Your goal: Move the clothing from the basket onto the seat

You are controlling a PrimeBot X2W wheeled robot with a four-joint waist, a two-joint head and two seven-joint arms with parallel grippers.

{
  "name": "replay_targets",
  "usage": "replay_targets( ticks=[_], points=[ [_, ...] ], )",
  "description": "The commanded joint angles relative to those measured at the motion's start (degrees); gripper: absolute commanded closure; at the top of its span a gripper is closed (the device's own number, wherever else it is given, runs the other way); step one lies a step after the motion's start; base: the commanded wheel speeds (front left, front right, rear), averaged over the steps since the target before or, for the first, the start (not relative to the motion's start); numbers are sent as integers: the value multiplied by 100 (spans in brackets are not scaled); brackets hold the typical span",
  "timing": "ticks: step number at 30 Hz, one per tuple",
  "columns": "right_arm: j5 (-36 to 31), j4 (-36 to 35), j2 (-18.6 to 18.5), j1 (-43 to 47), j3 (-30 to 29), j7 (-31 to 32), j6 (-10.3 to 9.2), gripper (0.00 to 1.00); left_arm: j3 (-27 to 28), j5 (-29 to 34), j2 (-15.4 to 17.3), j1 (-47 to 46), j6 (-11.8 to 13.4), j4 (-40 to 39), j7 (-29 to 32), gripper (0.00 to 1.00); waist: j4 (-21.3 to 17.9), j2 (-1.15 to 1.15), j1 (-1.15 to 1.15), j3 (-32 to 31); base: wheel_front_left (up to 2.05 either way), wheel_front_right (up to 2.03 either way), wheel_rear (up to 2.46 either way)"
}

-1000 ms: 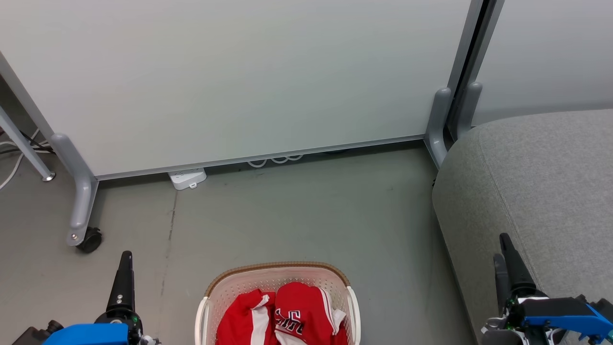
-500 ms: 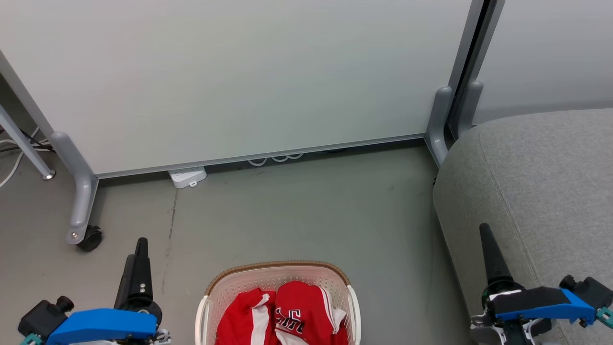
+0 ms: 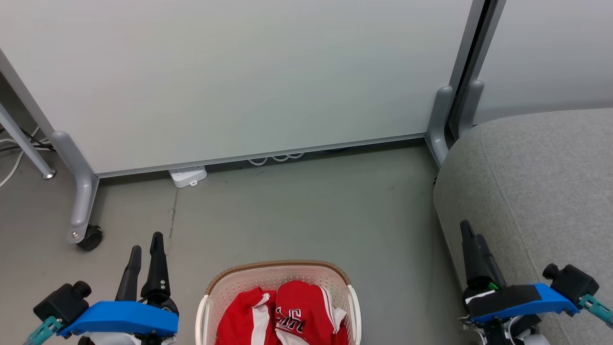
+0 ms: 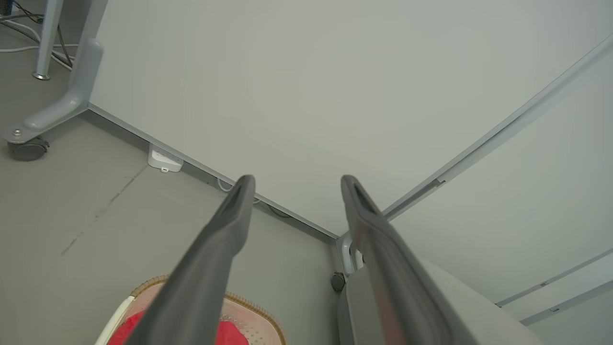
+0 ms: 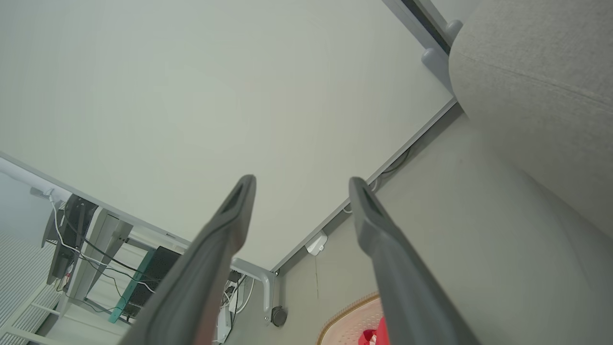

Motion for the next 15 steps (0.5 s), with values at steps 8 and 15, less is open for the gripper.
replay_targets(
  ticks=[8,15],
  points=[
    [-633,-13,-11,-206,108,-173,1,0,-117,686,71,-211,71,-10,-171,0,17,0,-1,3,0,0,0],
    [-1094,17,-11,-243,184,-290,1,0,-188,1169,98,-255,110,22,-284,0,28,0,-1,5,0,0,0]
  ],
)
